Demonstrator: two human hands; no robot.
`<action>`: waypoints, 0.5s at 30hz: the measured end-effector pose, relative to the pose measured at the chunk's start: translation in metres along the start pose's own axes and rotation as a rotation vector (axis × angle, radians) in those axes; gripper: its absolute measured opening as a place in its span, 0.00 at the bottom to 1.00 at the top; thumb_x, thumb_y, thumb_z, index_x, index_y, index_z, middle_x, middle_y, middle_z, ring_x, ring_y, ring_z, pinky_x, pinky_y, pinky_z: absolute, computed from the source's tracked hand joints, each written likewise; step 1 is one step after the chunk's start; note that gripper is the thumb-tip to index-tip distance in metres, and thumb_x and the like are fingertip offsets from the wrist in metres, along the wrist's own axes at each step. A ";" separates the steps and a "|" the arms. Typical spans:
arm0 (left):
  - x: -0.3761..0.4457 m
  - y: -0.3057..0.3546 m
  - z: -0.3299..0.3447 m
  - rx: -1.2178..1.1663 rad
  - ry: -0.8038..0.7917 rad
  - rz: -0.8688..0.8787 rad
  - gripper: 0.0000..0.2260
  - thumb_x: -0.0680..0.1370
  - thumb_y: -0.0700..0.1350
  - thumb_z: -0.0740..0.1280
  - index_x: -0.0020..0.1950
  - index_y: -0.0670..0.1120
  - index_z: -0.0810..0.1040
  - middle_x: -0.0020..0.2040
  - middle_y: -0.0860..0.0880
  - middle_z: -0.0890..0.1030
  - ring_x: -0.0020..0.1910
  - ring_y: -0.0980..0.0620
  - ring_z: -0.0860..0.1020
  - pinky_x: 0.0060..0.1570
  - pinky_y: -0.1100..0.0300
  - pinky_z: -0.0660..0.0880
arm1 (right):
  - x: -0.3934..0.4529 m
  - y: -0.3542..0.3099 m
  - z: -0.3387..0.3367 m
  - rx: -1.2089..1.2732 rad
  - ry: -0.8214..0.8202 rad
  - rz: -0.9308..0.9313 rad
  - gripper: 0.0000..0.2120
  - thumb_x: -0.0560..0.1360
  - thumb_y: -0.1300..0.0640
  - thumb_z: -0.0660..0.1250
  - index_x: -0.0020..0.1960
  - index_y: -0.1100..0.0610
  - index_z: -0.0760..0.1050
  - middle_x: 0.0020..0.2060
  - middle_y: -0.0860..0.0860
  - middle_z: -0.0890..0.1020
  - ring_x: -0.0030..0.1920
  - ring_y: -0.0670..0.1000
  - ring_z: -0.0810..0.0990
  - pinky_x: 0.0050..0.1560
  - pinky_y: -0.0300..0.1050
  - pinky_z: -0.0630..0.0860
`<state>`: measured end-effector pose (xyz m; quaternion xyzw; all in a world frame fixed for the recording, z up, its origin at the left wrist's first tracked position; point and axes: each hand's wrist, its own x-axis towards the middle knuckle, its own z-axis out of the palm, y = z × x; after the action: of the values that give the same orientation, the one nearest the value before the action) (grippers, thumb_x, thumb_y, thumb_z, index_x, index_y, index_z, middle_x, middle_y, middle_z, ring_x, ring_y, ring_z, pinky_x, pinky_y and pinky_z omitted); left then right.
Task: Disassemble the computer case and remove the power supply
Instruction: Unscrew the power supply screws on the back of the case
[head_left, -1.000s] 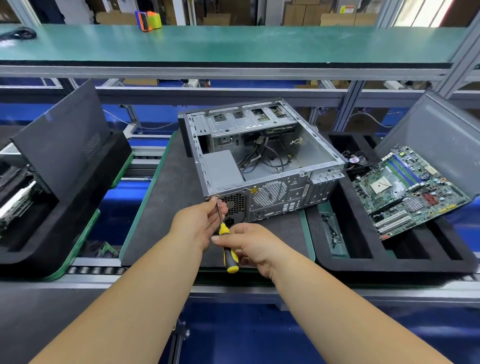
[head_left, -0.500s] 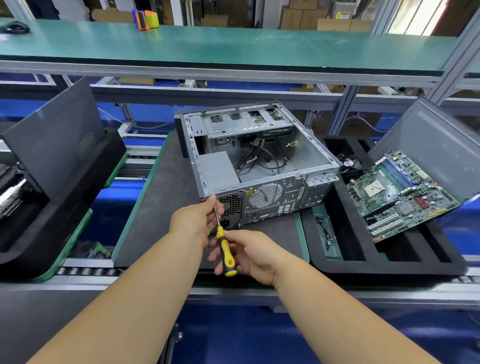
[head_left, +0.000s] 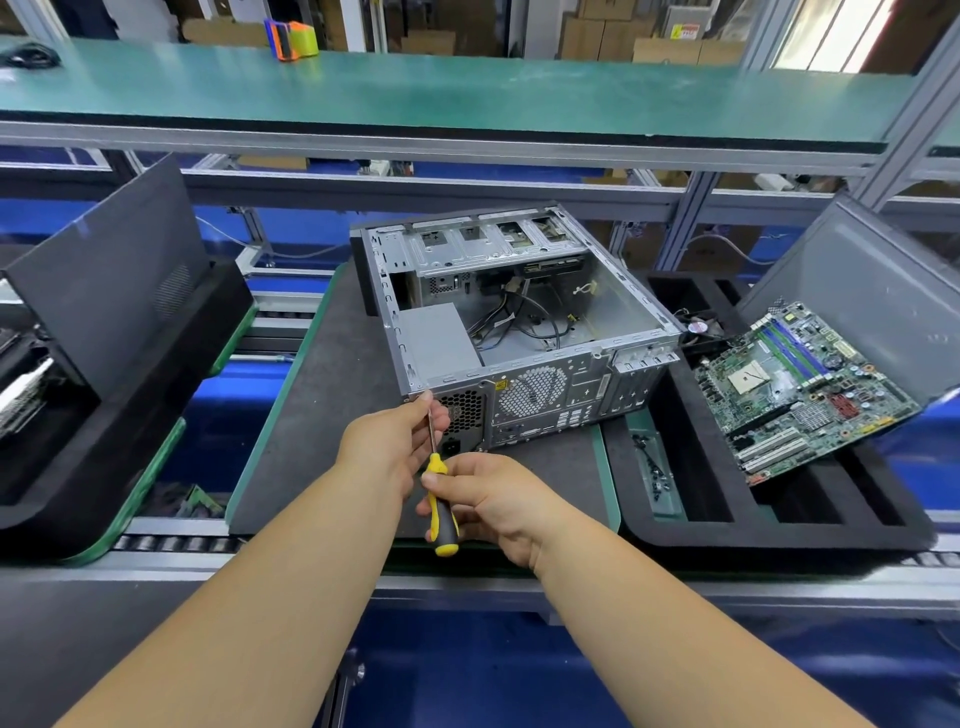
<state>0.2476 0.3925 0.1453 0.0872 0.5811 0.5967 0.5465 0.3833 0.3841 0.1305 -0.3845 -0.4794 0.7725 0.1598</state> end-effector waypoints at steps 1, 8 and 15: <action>0.000 0.000 -0.001 0.004 -0.006 -0.001 0.06 0.78 0.42 0.68 0.47 0.40 0.80 0.33 0.50 0.84 0.31 0.58 0.83 0.28 0.68 0.76 | 0.001 0.001 0.001 -0.015 0.018 -0.004 0.06 0.74 0.51 0.72 0.46 0.53 0.79 0.39 0.52 0.85 0.36 0.50 0.84 0.35 0.40 0.77; 0.001 0.002 -0.002 0.020 -0.002 0.000 0.05 0.78 0.42 0.68 0.48 0.40 0.80 0.33 0.49 0.84 0.32 0.57 0.83 0.29 0.67 0.78 | 0.008 0.001 0.007 -0.110 0.160 -0.012 0.18 0.58 0.44 0.79 0.40 0.50 0.76 0.28 0.44 0.78 0.30 0.43 0.76 0.31 0.40 0.74; 0.005 -0.001 -0.001 0.050 0.020 -0.005 0.05 0.78 0.43 0.69 0.45 0.41 0.80 0.34 0.50 0.85 0.33 0.59 0.83 0.31 0.64 0.78 | -0.002 -0.004 -0.005 0.037 -0.082 0.107 0.17 0.78 0.42 0.63 0.50 0.56 0.78 0.38 0.52 0.82 0.37 0.52 0.81 0.39 0.43 0.78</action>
<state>0.2450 0.3955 0.1418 0.0933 0.6014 0.5817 0.5396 0.3873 0.3882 0.1339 -0.3745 -0.4499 0.8039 0.1058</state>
